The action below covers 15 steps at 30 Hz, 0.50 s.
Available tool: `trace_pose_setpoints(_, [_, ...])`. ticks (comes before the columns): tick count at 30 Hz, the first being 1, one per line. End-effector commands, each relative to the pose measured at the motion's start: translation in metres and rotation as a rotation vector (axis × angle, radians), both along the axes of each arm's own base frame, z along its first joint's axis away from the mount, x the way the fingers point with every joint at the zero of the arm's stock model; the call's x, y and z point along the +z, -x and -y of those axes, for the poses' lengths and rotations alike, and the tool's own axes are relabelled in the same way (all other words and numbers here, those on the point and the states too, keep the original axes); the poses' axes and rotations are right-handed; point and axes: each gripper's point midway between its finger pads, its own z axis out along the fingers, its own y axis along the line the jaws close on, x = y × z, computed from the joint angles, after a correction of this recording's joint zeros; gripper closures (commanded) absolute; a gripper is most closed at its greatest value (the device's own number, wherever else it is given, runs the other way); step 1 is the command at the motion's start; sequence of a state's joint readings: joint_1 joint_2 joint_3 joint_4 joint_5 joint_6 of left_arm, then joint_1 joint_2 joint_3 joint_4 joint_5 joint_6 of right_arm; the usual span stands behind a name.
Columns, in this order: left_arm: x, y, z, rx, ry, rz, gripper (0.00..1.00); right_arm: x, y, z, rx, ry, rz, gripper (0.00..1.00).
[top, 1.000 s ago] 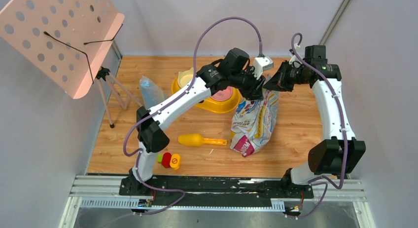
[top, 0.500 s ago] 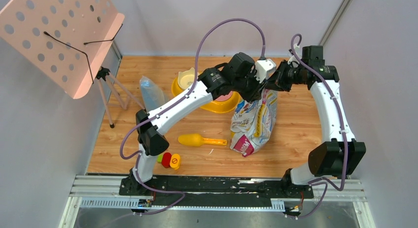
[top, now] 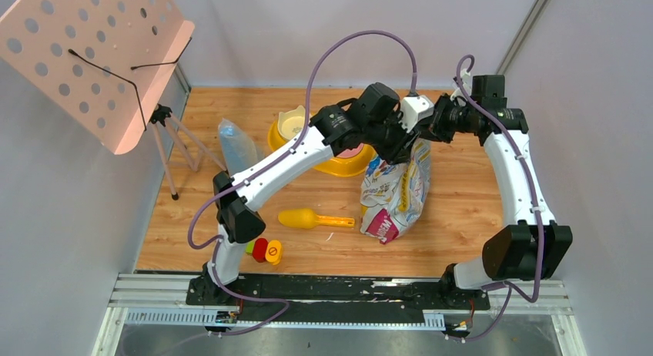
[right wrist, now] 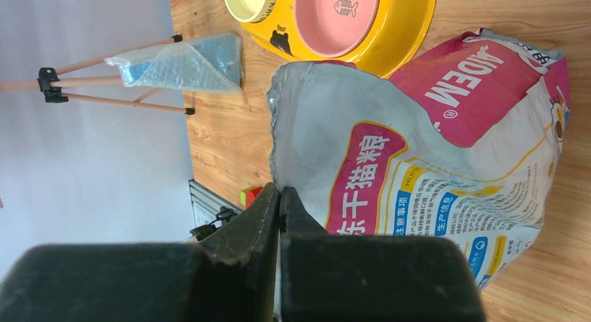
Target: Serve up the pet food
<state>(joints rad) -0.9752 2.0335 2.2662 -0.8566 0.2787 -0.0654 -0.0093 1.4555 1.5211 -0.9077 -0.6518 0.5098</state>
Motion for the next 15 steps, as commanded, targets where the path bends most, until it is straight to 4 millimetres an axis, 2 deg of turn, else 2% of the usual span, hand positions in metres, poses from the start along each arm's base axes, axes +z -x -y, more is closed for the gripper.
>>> trace_pose_setpoints(1, [-0.025, -0.006, -0.024, 0.116, -0.123, -0.005, 0.58, 0.055, -0.013, -0.006, -0.004, -0.049, 0.242, 1.00])
trace_pose_setpoints(5, [-0.014, -0.010, -0.032, 0.156, -0.120, 0.035, 0.57, 0.052, -0.012, -0.003, -0.020, -0.037, 0.241, 1.00])
trace_pose_setpoints(8, [-0.005, -0.027, -0.044, 0.264, -0.130, 0.094, 0.54, 0.054, -0.015, 0.002, -0.050, -0.010, 0.260, 1.00])
trace_pose_setpoints(11, [0.011, -0.030, -0.042, 0.266, -0.079, 0.114, 0.39, 0.056, -0.018, 0.004, -0.056, 0.007, 0.280, 1.00])
trace_pose_setpoints(13, [0.029, -0.031, -0.037, 0.243, -0.002, 0.107, 0.30, 0.055, -0.019, 0.005, -0.056, 0.015, 0.282, 1.00])
trace_pose_setpoints(14, [0.041, -0.035, -0.037, 0.241, 0.053, 0.108, 0.26, 0.056, -0.018, 0.005, -0.051, 0.018, 0.284, 0.95])
trace_pose_setpoints(15, [0.048, -0.032, -0.036, 0.222, 0.094, 0.080, 0.25, 0.057, -0.017, 0.003, -0.034, 0.015, 0.290, 0.84])
